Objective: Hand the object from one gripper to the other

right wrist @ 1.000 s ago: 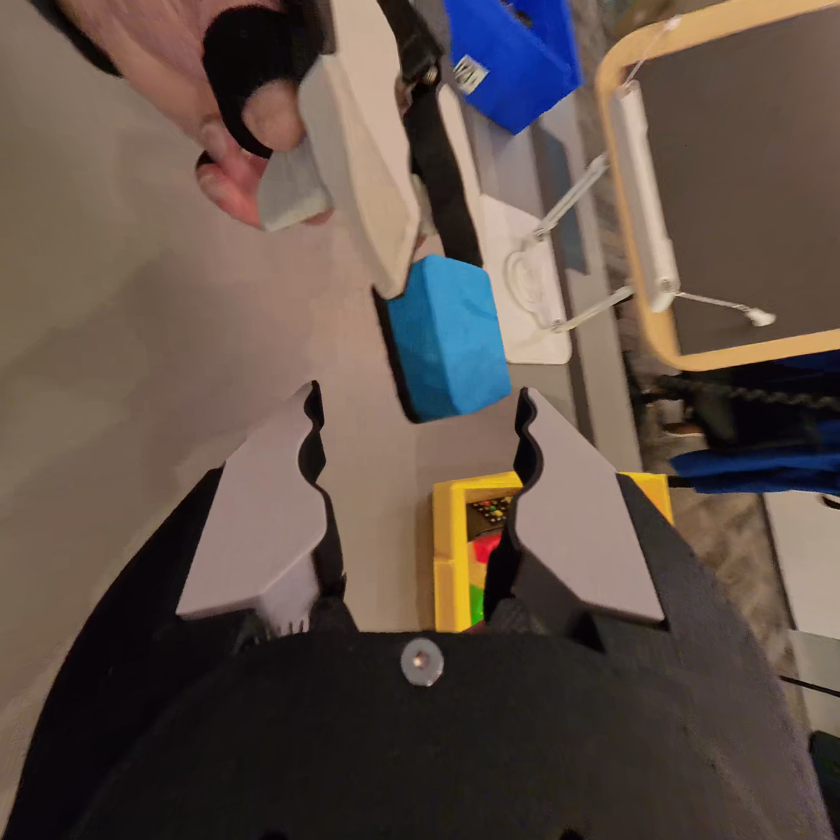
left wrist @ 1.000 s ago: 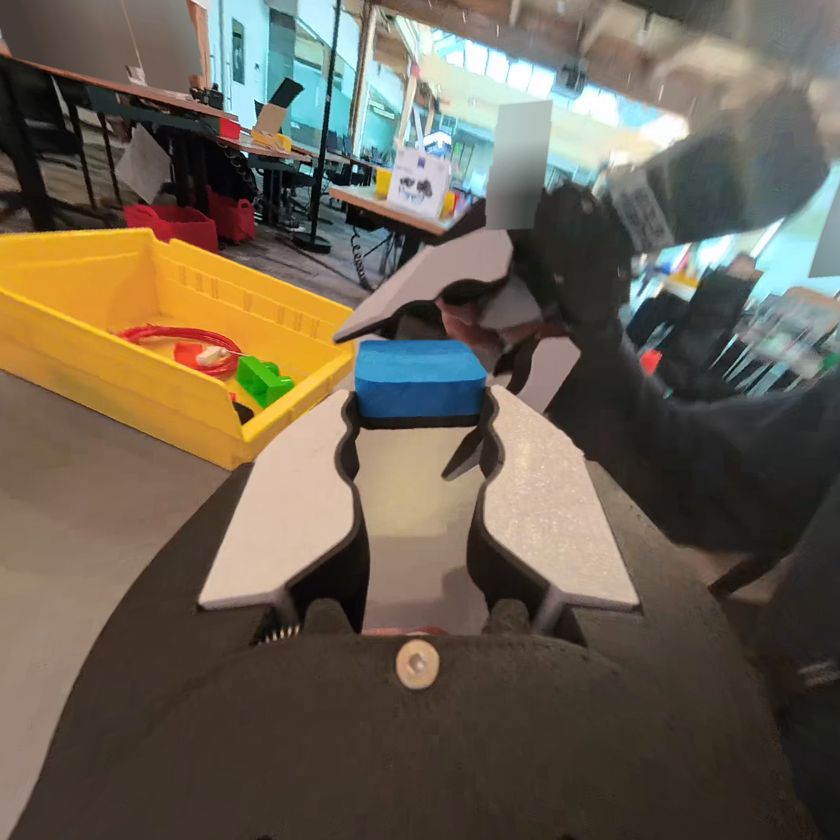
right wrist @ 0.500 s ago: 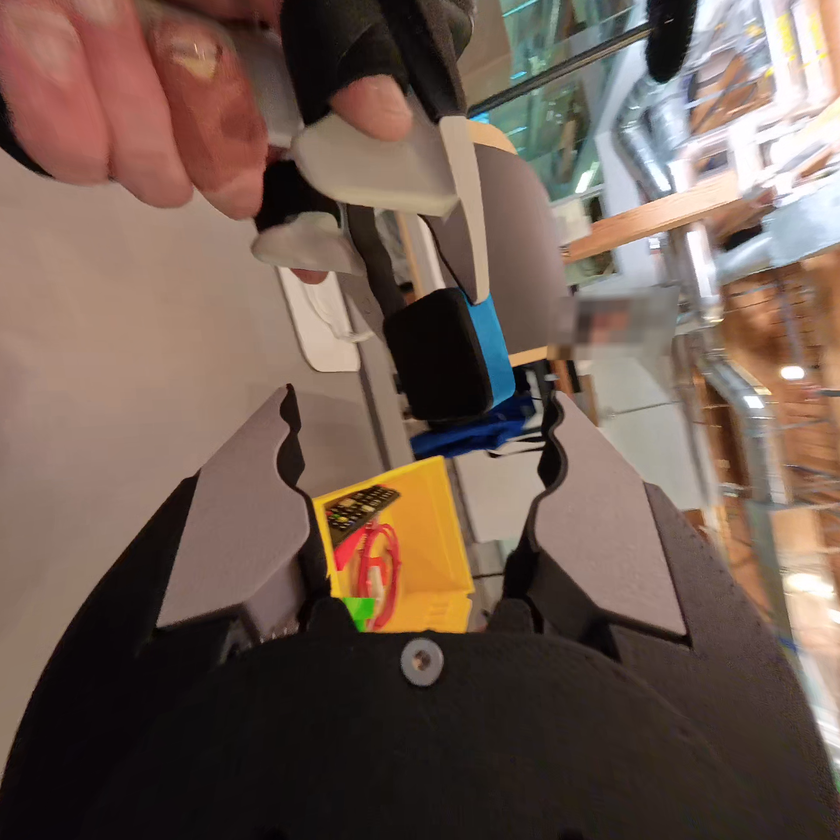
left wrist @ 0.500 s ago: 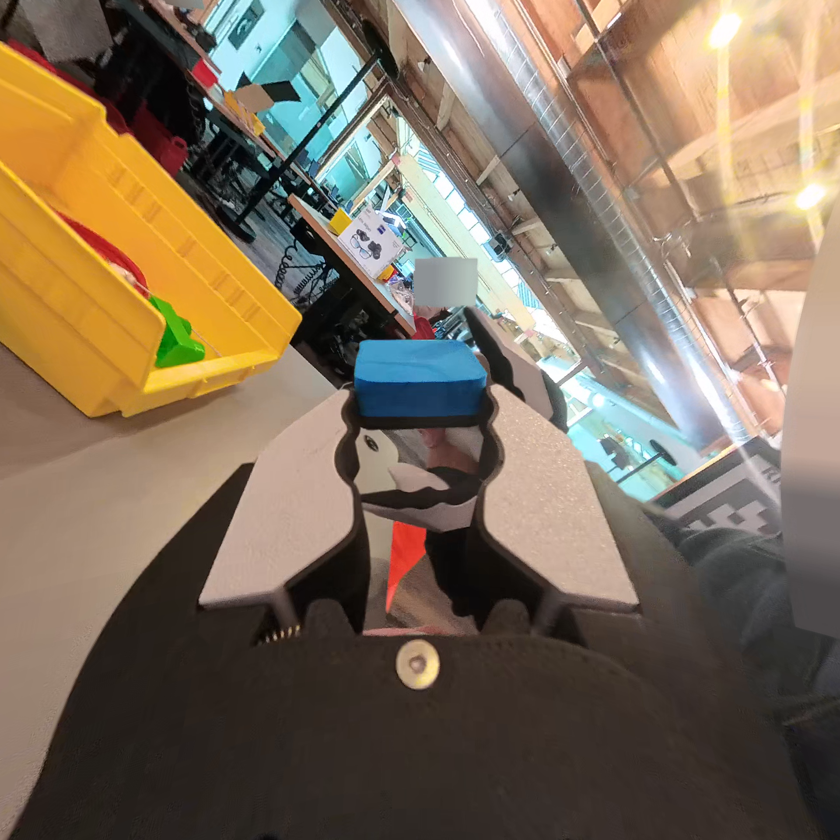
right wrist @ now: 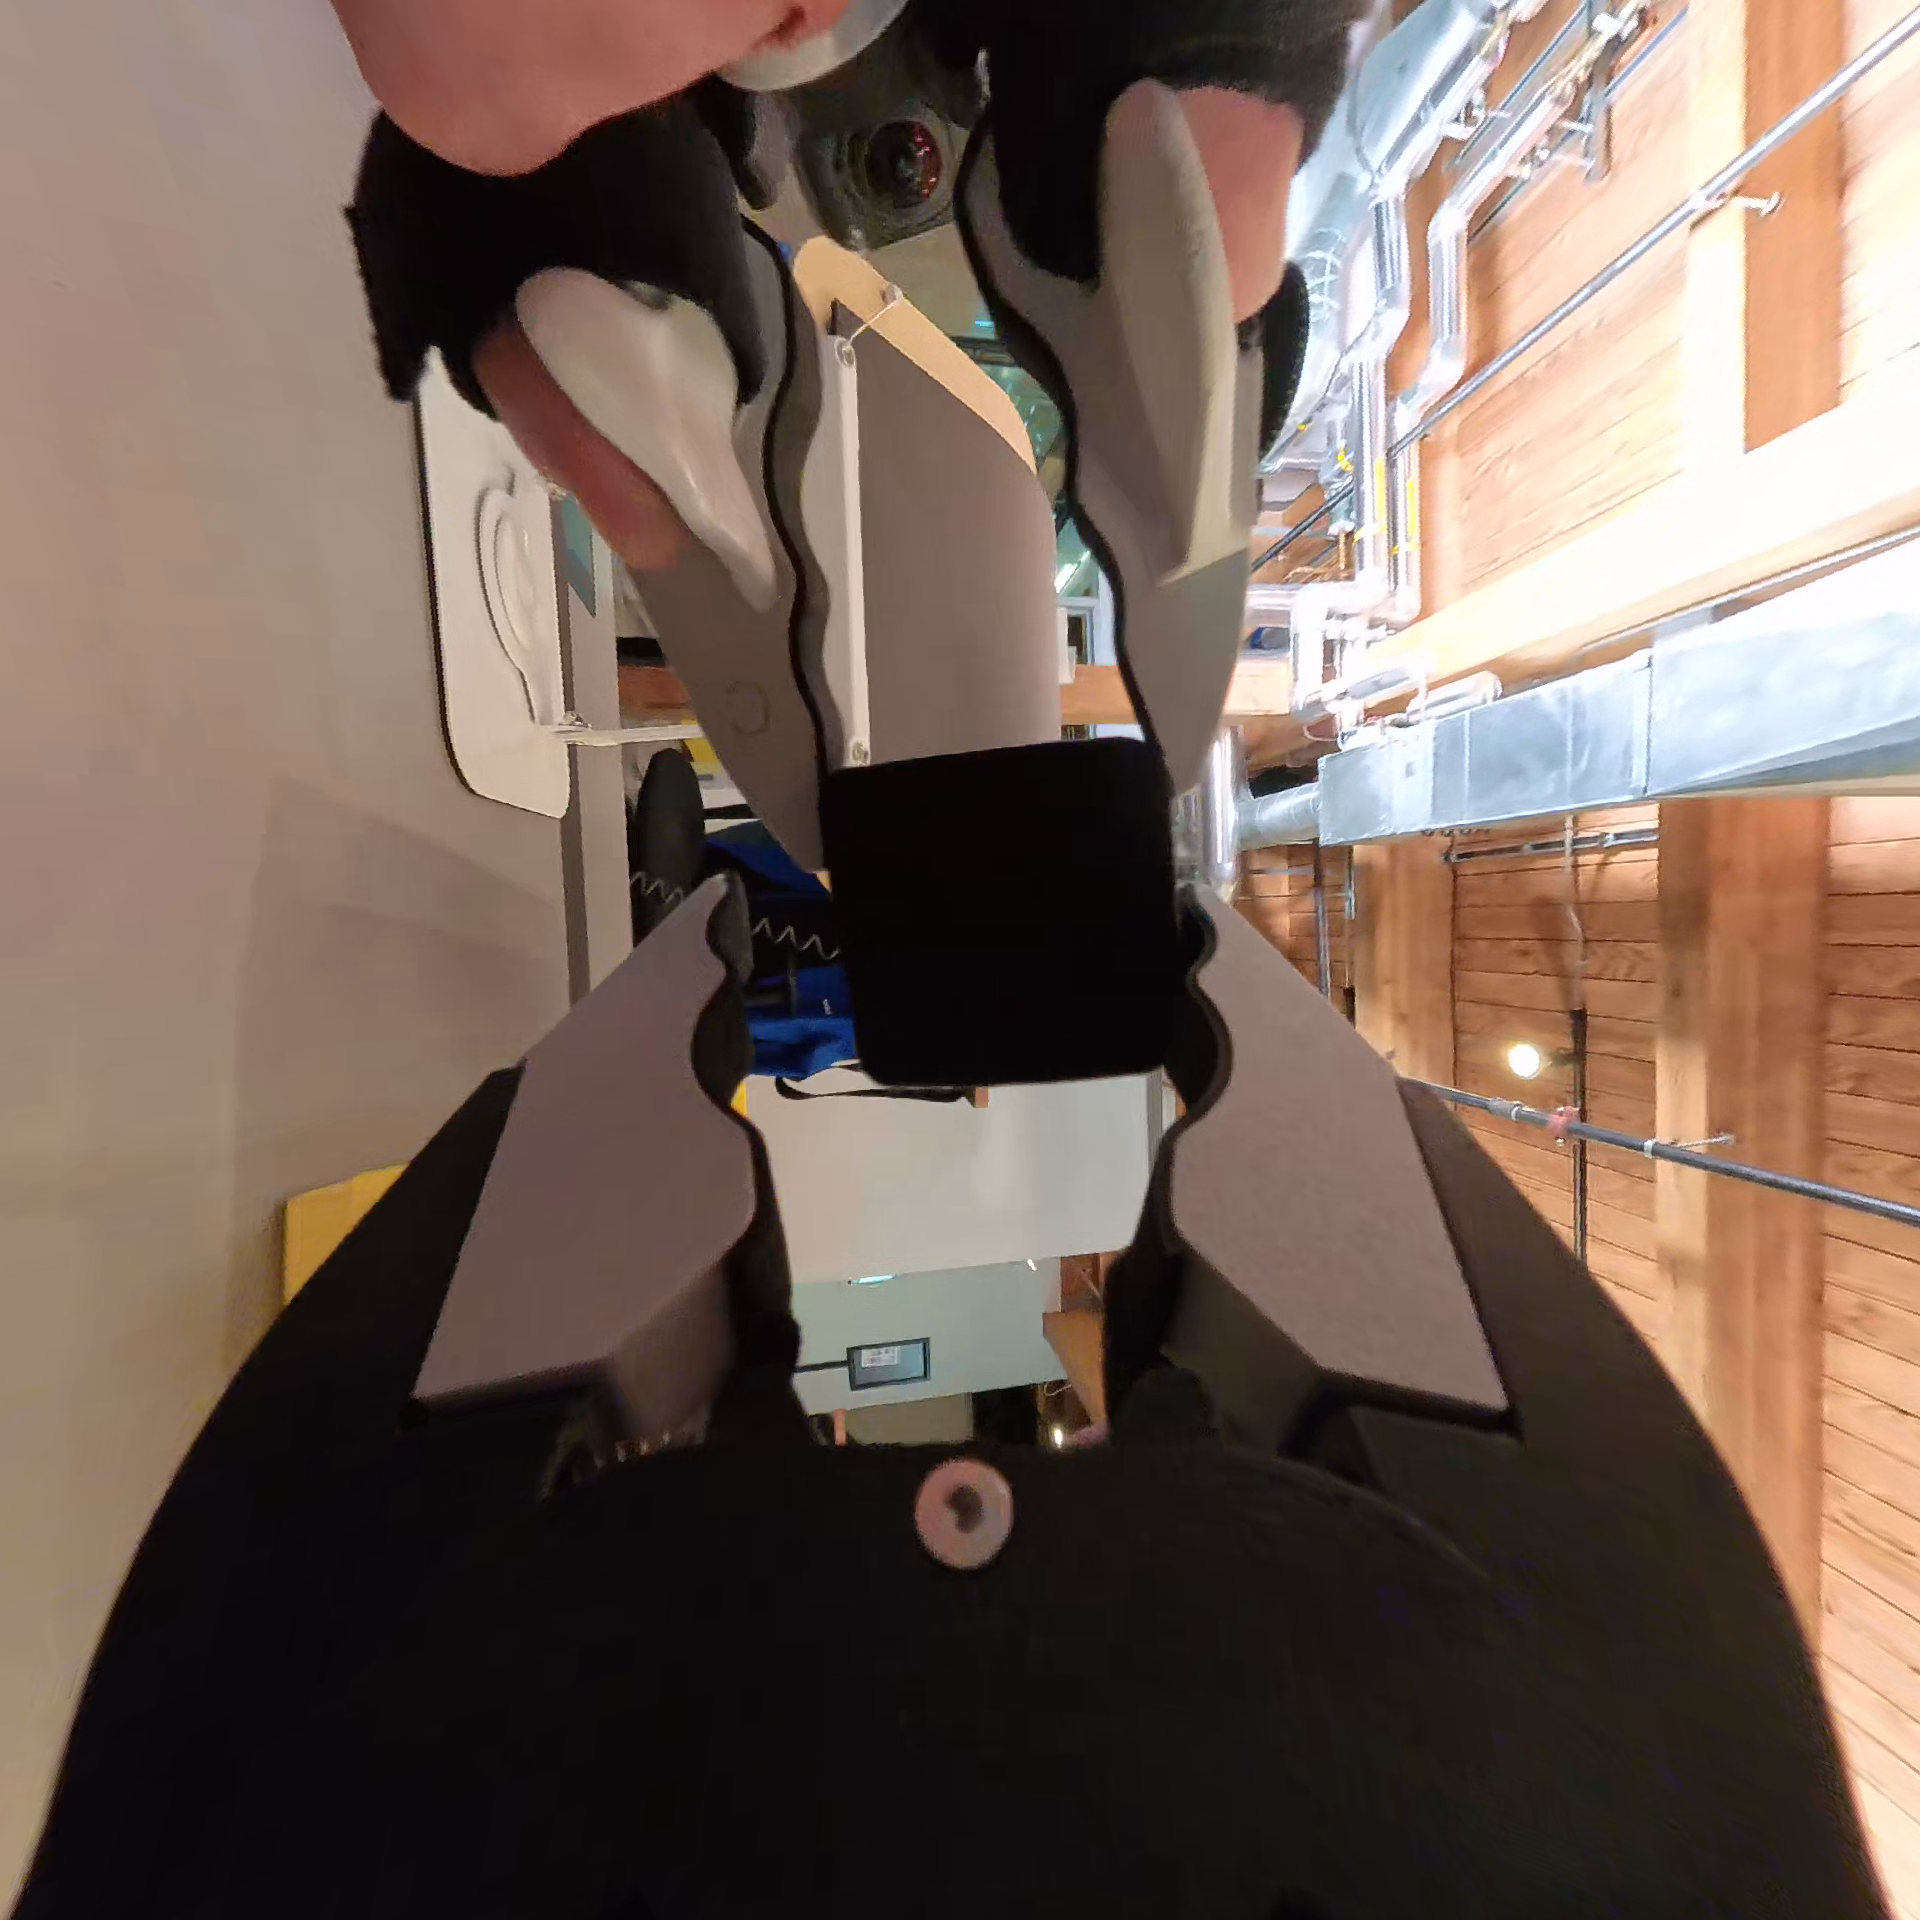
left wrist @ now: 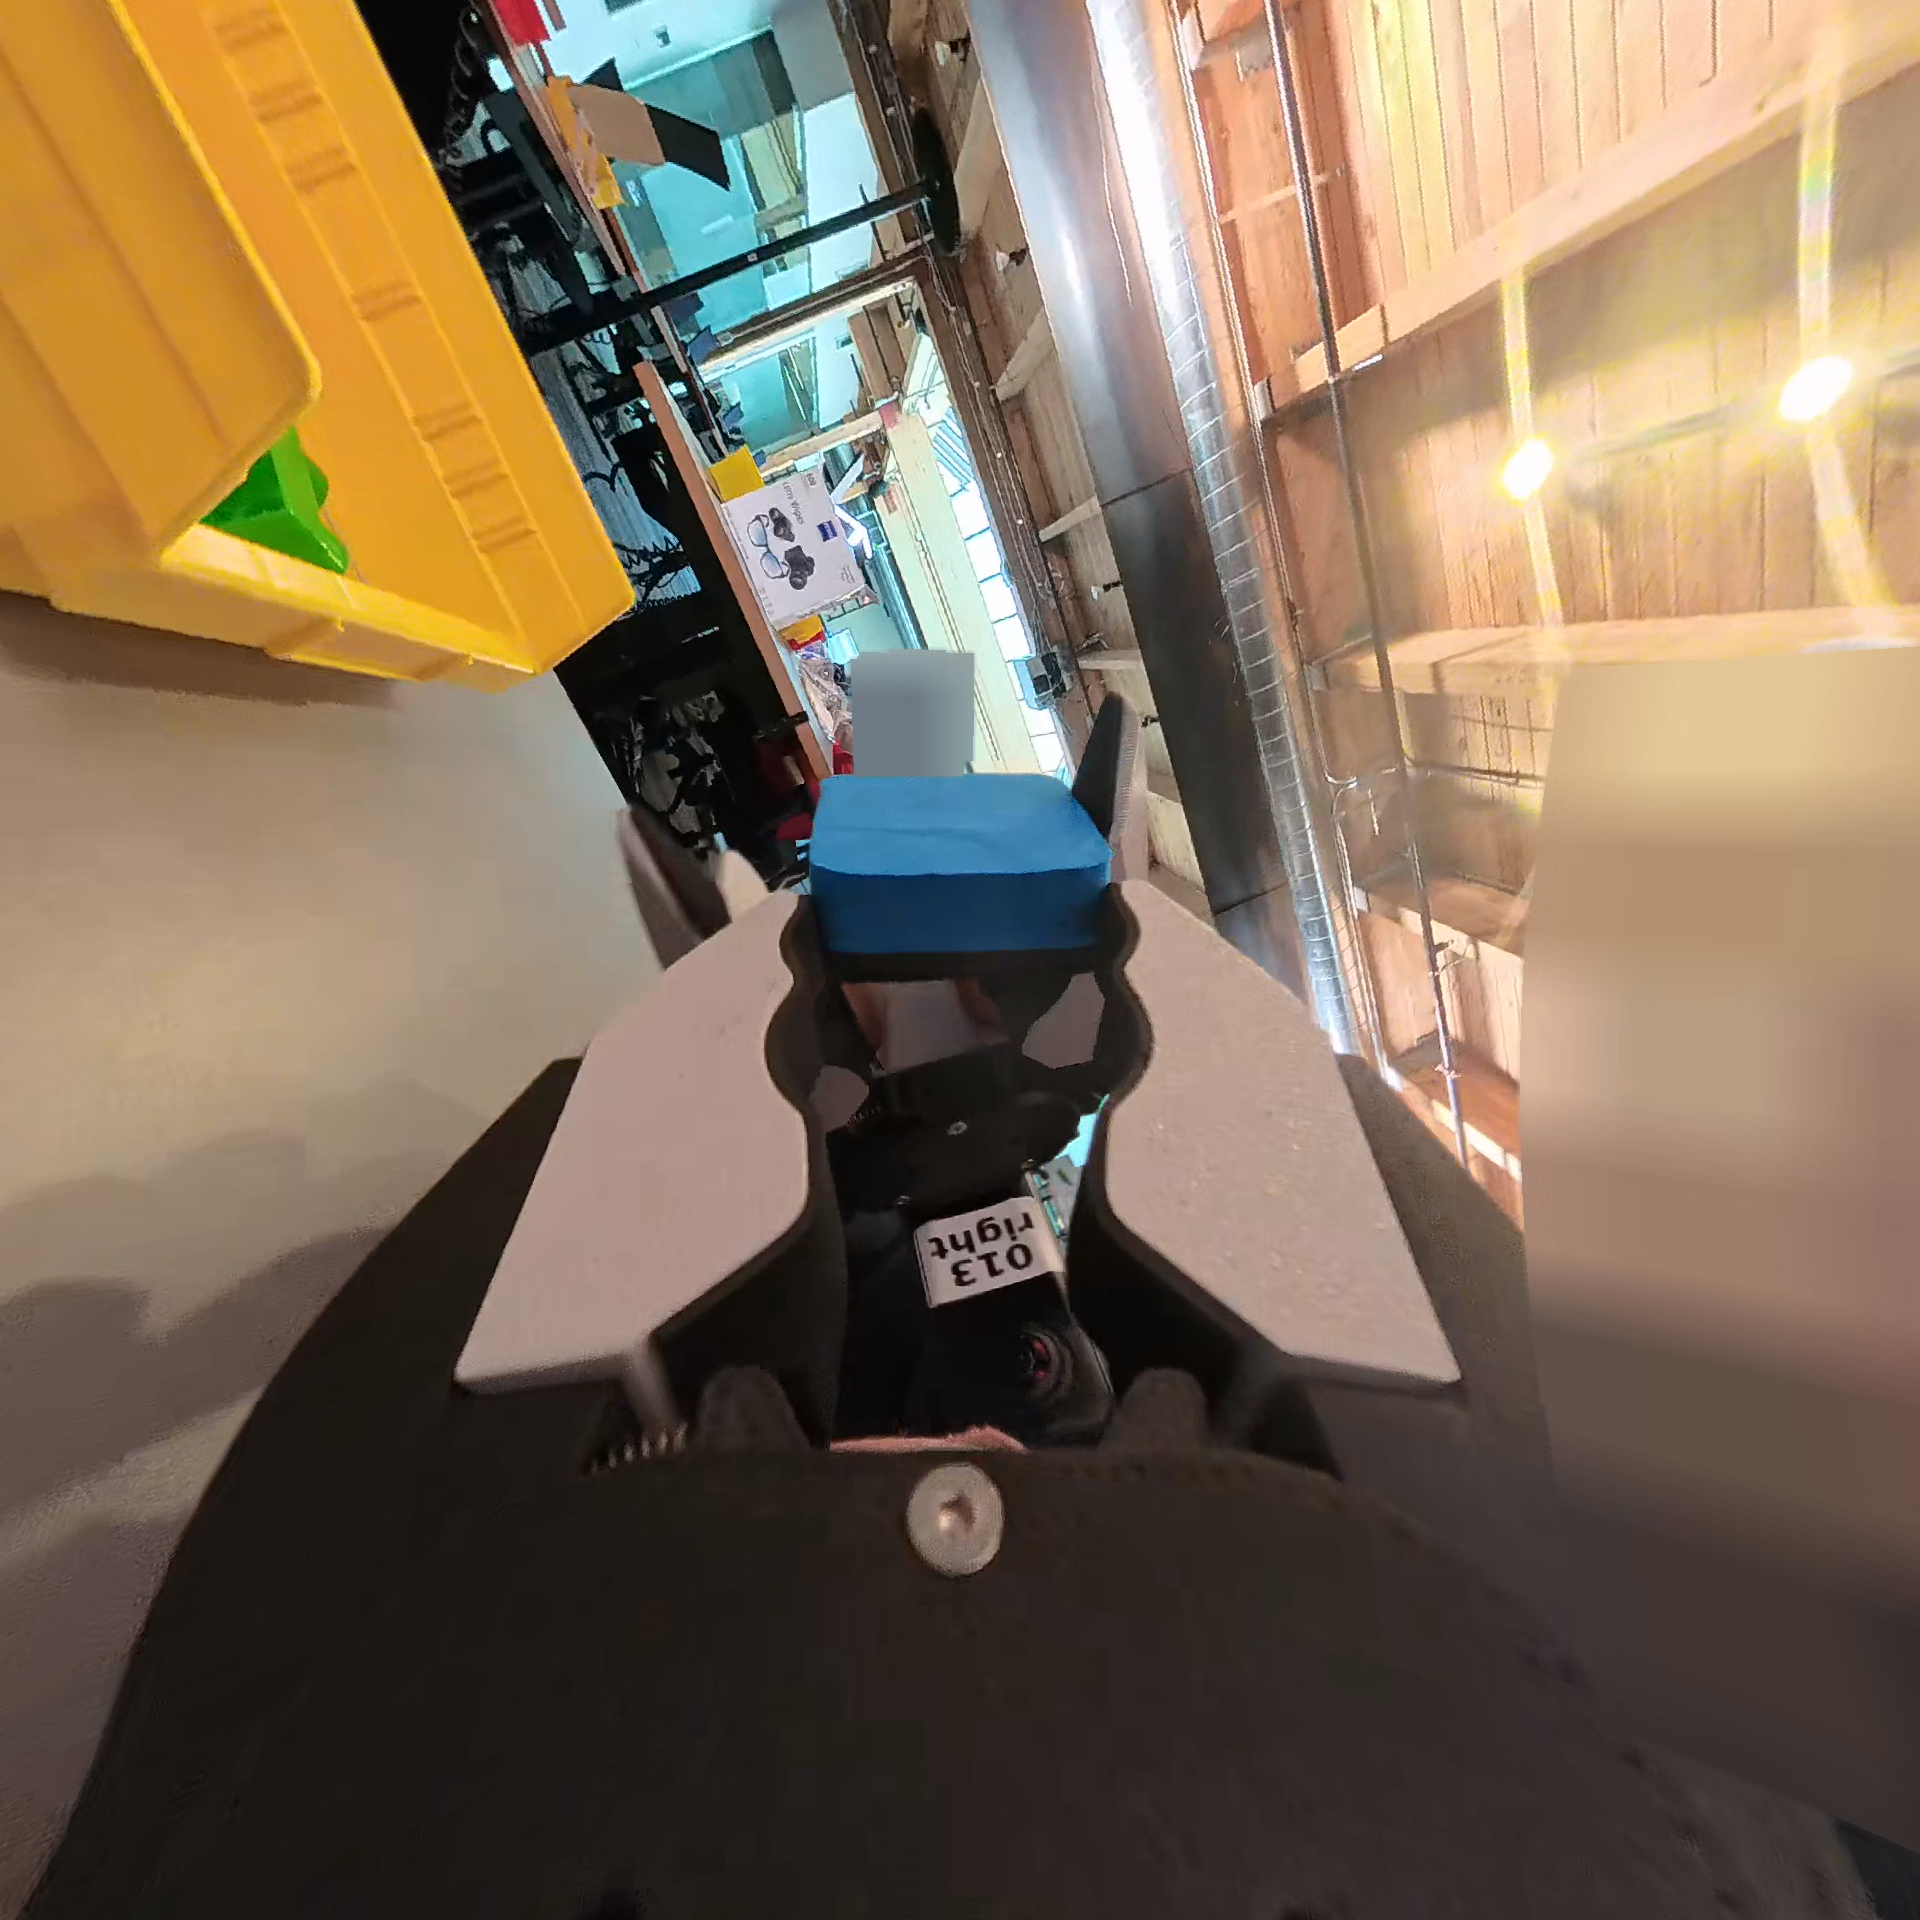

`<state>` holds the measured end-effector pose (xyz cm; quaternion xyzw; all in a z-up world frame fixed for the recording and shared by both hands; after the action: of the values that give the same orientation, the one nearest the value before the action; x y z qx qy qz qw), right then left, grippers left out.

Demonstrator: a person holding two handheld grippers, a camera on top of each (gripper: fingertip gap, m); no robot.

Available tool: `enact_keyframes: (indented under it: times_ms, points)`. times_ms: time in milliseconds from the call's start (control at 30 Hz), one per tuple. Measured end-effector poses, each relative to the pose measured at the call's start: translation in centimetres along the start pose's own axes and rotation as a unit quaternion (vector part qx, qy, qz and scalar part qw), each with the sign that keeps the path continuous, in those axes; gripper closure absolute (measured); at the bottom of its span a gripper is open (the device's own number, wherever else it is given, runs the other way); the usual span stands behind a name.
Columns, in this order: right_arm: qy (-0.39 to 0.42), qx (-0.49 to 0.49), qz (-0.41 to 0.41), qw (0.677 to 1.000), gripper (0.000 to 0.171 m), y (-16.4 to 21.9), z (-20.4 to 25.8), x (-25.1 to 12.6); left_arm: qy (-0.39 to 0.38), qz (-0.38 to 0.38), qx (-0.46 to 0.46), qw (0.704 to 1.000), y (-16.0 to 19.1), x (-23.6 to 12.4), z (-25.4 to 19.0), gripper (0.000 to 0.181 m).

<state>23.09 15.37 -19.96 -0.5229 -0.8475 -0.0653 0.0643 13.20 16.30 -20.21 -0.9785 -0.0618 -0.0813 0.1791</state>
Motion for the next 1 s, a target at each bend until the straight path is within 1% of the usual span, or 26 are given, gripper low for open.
enact_keyframes:
  times_ms: [67, 167, 233, 267, 333, 367, 400, 467, 500, 567, 600, 633, 700, 733, 800, 867, 933, 1000]
  points:
    - [0.000, -0.001, -0.004, 1.000, 0.112, 0.2, -0.3, -0.1, 0.002, -0.002, -0.016, 1.000, 0.3, 0.1, 0.4, 0.131]
    - [-0.019, 0.000, 0.001, 1.000, 0.113, 0.2, -0.2, -0.2, 0.007, -0.007, -0.022, 1.000, 0.5, 0.2, 0.7, 0.131]
    - [-0.053, 0.030, 0.000, 0.998, 0.114, 0.4, -0.2, -0.2, 0.010, -0.004, -0.018, 1.000, 0.6, 0.2, 0.9, 0.130]
    - [-0.078, 0.060, 0.000, 0.995, 0.114, 0.6, -0.3, -0.1, 0.009, -0.002, 0.004, 1.000, 0.7, 0.1, 1.0, 0.129]
    - [-0.132, 0.100, 0.011, 0.986, 0.114, 1.1, -0.2, 0.1, -0.021, -0.012, 0.063, 0.998, 0.6, -0.5, 1.0, 0.110]
    - [-0.175, 0.127, 0.015, 0.976, 0.114, 1.3, 0.0, 0.2, -0.032, -0.001, 0.102, 0.994, 0.6, -0.8, 0.8, 0.111]
    - [-0.217, 0.158, 0.017, 0.963, 0.114, 1.4, 0.2, 0.4, -0.066, 0.018, 0.154, 0.986, 0.7, -1.0, 0.7, 0.110]
    - [-0.293, 0.192, 0.004, 0.937, 0.114, 1.4, 0.7, 0.3, -0.130, 0.040, 0.270, 0.953, 0.6, -1.4, 0.1, 0.113]
    - [-0.333, 0.210, 0.000, 0.919, 0.114, 1.4, 0.9, 0.3, -0.157, 0.060, 0.331, 0.929, 0.6, -1.4, -0.4, 0.113]
    - [-0.402, 0.242, -0.017, 0.883, 0.114, 1.3, 1.3, 0.2, -0.220, 0.098, 0.458, 0.856, 0.6, -1.4, -1.1, 0.112]
    - [-0.433, 0.251, -0.027, 0.865, 0.114, 1.3, 1.5, 0.1, -0.230, 0.115, 0.506, 0.823, 0.7, -1.4, -1.5, 0.110]
    - [-0.448, 0.258, -0.034, 0.855, 0.114, 1.2, 1.4, 0.1, -0.238, 0.133, 0.542, 0.795, 0.8, -1.3, -1.9, 0.105]
    - [-0.494, 0.276, -0.065, 0.822, 0.114, 0.7, 1.2, -0.2, -0.262, 0.164, 0.602, 0.736, 1.0, -1.1, -2.1, 0.094]
    - [-0.511, 0.291, -0.071, 0.806, 0.114, 0.6, 1.0, -0.1, -0.265, 0.182, 0.622, 0.714, 1.3, -0.8, -2.0, 0.089]
    - [-0.549, 0.298, -0.080, 0.777, 0.114, 0.4, 1.2, -0.2, -0.265, 0.209, 0.650, 0.681, 2.1, -0.4, -1.8, 0.093]
    - [-0.570, 0.296, -0.087, 0.762, 0.114, 0.4, 1.2, -0.2, -0.267, 0.231, 0.663, 0.660, 2.7, 0.0, -1.3, 0.102]
    - [-0.585, 0.296, -0.104, 0.748, 0.114, 0.2, 1.1, -0.5, -0.271, 0.249, 0.663, 0.652, 3.1, 0.3, -0.8, 0.112]
    - [-0.596, 0.294, -0.110, 0.739, 0.114, 0.1, 1.1, -0.7, -0.264, 0.256, 0.661, 0.654, 3.4, 0.3, -0.6, 0.122]
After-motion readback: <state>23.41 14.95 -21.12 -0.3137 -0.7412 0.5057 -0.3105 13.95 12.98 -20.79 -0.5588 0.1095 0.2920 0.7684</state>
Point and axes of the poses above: each gripper's, where its closed fingertips meet, x out along the fingers, y out of its underside, z = x × y across the jaws, the point moved 7 cm from there along -x, back along the fingers, and after that the axes turned 6 degrees about z, right-handed, at the moved point
